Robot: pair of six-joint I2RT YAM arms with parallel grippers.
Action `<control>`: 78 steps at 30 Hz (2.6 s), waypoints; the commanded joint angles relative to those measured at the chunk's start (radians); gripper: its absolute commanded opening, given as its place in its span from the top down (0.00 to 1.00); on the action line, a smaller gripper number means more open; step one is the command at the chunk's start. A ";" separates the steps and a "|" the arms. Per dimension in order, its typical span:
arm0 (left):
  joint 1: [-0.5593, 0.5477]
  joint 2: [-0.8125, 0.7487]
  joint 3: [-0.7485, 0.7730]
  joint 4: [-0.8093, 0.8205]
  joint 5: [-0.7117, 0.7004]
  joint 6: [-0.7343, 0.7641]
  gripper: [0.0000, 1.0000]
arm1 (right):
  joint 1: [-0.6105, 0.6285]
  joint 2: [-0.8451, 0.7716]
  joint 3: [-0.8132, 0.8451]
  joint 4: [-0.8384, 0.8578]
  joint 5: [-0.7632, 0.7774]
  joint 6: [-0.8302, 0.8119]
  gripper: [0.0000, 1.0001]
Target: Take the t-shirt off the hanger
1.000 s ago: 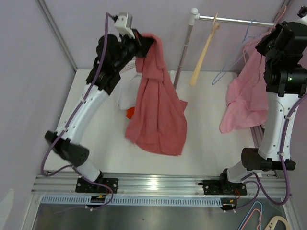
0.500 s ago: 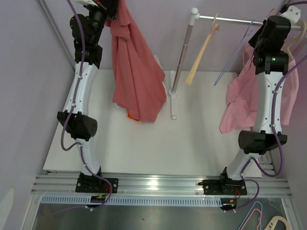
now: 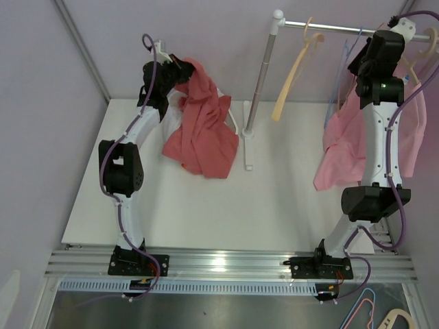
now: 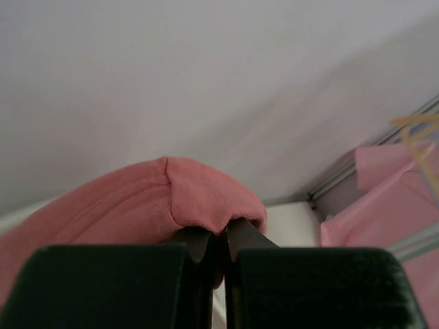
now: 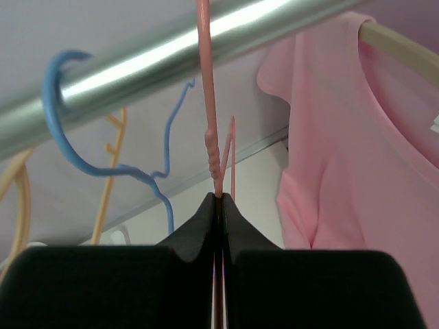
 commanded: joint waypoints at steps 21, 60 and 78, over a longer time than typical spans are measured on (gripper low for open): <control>-0.048 -0.266 -0.338 -0.258 -0.019 -0.013 0.99 | 0.154 -0.072 -0.143 0.004 -0.142 -0.071 1.00; -0.099 -0.264 -0.022 -0.589 -0.147 0.189 0.00 | -0.025 -0.246 -0.146 -0.136 0.205 -0.183 0.02; -0.180 -0.212 0.182 -0.734 -0.450 0.397 0.01 | -0.209 -0.195 -0.200 0.065 0.194 -0.375 0.00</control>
